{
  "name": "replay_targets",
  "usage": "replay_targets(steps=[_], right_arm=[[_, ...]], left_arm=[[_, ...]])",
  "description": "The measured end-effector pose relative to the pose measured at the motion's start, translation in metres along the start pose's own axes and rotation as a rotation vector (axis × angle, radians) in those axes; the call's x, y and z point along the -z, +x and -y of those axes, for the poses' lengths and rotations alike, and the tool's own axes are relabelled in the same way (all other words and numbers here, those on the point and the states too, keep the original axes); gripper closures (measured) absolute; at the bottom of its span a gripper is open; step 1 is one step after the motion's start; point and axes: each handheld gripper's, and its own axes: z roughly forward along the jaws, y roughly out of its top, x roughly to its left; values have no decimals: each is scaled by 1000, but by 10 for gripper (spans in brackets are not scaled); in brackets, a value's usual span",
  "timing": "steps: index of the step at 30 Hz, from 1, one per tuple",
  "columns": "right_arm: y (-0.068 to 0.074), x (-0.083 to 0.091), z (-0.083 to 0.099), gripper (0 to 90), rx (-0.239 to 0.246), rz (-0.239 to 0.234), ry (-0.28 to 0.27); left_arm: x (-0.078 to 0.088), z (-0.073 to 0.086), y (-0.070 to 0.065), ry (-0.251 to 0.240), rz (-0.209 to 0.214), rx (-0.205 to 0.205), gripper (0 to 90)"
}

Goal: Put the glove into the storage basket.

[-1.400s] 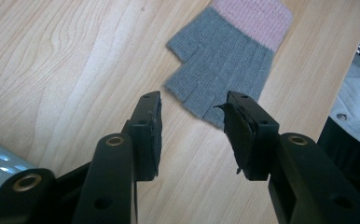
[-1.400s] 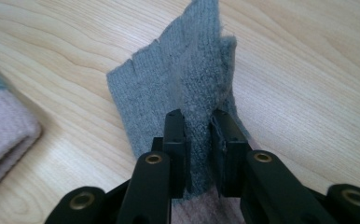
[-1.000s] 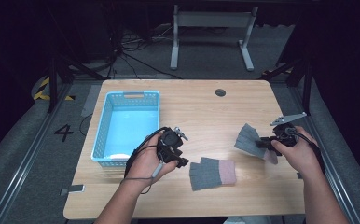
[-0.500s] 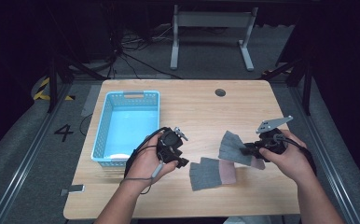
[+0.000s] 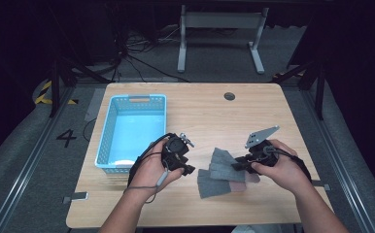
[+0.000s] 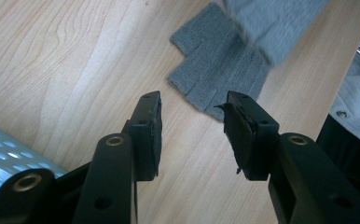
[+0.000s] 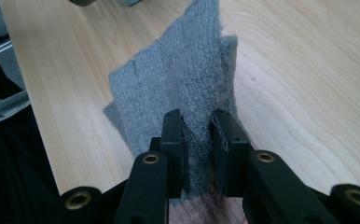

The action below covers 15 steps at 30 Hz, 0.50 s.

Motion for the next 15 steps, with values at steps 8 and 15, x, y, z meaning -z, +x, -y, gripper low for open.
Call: replay_targets(steps=[8, 15], right_arm=[[12, -22, -8, 758, 63, -35, 65], [18, -32, -11, 754, 106, -38, 93]], left_arm=[[1, 2, 1, 1, -5, 7, 574], [0, 2, 1, 4, -3, 4, 574]])
